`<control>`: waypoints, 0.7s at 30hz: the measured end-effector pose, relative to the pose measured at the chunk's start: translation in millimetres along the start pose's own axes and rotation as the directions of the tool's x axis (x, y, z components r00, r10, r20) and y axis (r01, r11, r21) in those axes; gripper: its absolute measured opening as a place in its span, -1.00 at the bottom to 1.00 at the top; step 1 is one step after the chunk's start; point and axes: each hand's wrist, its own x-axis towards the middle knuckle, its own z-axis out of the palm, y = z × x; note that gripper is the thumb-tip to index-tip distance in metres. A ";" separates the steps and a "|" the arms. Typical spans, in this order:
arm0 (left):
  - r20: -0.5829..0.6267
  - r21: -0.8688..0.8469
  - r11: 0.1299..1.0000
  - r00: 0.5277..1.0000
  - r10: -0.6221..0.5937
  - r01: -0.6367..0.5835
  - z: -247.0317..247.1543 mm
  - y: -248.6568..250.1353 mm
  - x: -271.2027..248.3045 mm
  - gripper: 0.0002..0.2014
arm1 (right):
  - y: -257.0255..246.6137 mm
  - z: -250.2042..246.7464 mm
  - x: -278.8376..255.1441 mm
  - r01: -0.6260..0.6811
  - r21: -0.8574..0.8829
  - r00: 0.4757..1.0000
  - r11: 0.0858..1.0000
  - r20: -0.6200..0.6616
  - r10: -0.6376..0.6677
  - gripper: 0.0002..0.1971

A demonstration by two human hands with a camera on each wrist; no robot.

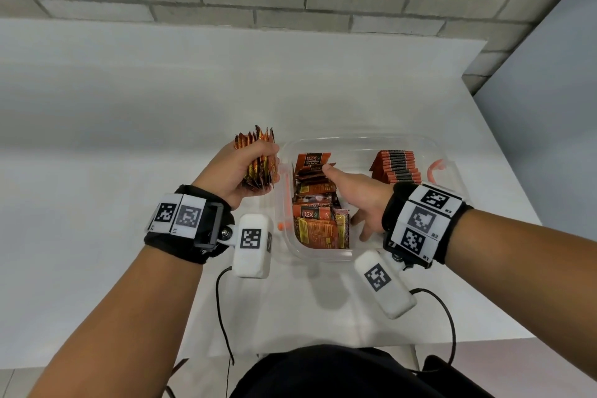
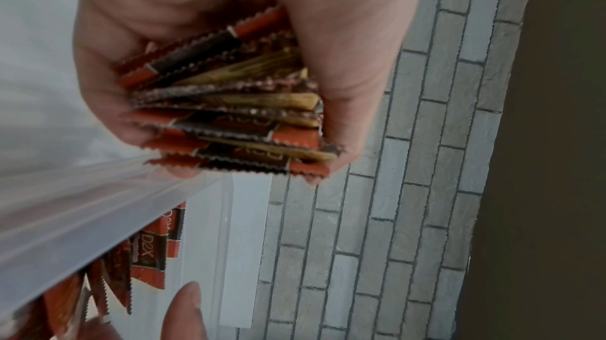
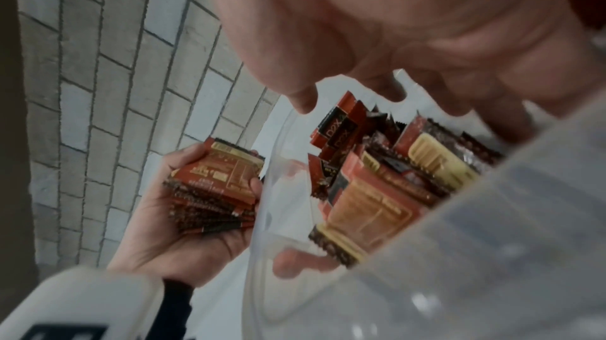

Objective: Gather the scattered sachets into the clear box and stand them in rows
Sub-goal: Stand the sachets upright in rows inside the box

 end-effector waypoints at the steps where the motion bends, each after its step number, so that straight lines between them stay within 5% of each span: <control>1: 0.002 0.001 1.000 1.000 -0.001 0.001 0.0 -0.4 0.5 -0.89 | 0.7 2.3 0.8 -0.003 -0.004 1.000 1.000 0.021 0.003 -0.23; 13: 0.008 -0.014 1.000 1.000 0.001 -0.001 0.0 -1.6 2.0 -0.92 | 1.4 1.1 7.8 0.028 0.056 0.998 0.998 0.050 -0.031 -0.18; 19: 0.021 -0.111 0.993 0.999 0.042 -0.040 -5.4 -1.1 -3.8 -0.66 | 5.8 -19.6 0.7 0.169 0.126 0.985 0.977 -0.043 -0.165 -0.28; 21: 0.019 -0.176 0.981 0.996 0.085 -0.080 -6.8 1.5 -7.4 -0.72 | 9.1 -33.1 -5.4 0.250 0.122 0.968 0.961 -0.049 -0.246 -0.35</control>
